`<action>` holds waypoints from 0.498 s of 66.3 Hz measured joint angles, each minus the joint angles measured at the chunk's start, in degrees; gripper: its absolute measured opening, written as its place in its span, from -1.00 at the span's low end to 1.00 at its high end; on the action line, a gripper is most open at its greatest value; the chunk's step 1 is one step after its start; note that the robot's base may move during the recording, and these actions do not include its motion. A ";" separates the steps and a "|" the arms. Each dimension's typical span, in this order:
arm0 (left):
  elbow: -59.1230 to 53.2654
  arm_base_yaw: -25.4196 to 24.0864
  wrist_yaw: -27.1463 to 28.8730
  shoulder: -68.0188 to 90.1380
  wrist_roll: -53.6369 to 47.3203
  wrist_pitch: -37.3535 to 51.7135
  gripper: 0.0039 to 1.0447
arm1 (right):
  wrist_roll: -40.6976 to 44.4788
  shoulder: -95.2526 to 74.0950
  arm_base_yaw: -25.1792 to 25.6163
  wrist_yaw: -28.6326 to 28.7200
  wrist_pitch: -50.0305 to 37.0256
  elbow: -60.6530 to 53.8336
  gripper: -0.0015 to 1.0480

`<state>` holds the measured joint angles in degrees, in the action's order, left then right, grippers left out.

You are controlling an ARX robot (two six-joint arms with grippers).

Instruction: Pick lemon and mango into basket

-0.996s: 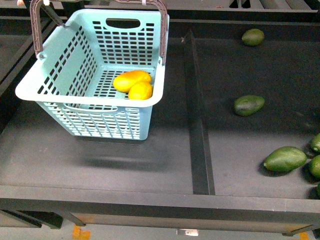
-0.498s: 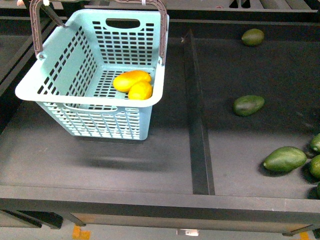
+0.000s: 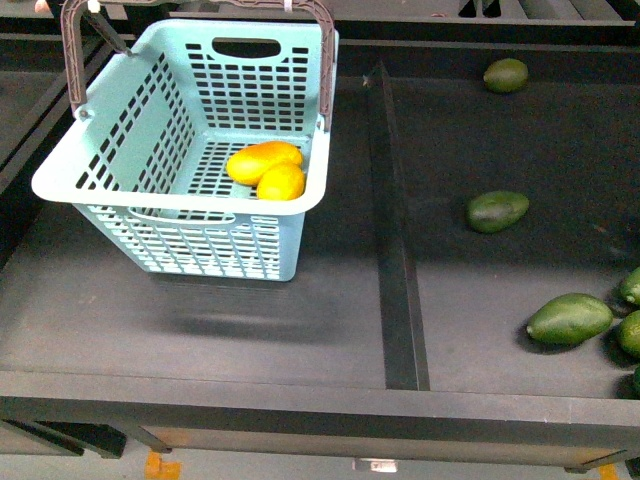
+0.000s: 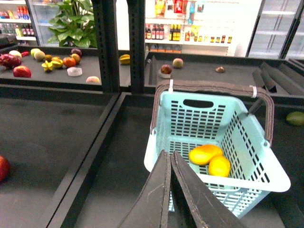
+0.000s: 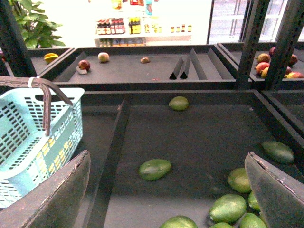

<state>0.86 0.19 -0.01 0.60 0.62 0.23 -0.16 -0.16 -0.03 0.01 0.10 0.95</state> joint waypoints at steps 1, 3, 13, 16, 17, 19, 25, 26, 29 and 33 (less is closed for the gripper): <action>0.00 0.00 0.04 -0.04 0.00 -0.04 -0.94 | 0.00 0.00 0.00 0.00 0.00 0.00 0.83; 0.00 0.00 0.04 -0.17 0.00 -0.07 -0.94 | 0.00 0.00 0.00 0.00 0.00 0.00 0.83; 0.00 0.00 0.04 -0.24 0.00 -0.15 -0.94 | 0.00 0.00 0.00 -0.02 0.00 0.00 0.83; 0.00 0.00 0.02 -0.24 0.00 -0.15 -0.94 | 0.00 0.00 0.00 -0.02 0.00 0.00 0.83; 0.00 0.00 0.04 -0.24 0.00 -0.15 -0.94 | 0.00 0.00 0.00 -0.02 0.00 0.00 0.83; 0.00 0.00 0.04 -0.24 0.00 -0.15 -0.94 | 0.00 0.00 0.00 -0.02 0.00 0.00 0.83; 0.00 0.00 0.04 -0.24 0.00 -0.15 -0.94 | 0.00 0.00 0.00 -0.02 0.00 0.00 0.83; 0.00 0.00 0.04 -0.24 0.00 -0.15 -0.94 | 0.00 0.00 0.00 -0.02 0.00 0.00 0.83; 0.00 0.00 0.02 -0.24 0.00 -0.15 -0.94 | 0.00 0.00 0.00 -0.02 0.00 0.00 0.83; 0.00 0.00 0.02 -0.24 0.00 -0.15 -0.76 | 0.00 0.00 0.00 -0.02 0.00 0.00 0.83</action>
<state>0.86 0.19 0.01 0.36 0.62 0.08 -0.16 -0.16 -0.03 -0.01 0.10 0.95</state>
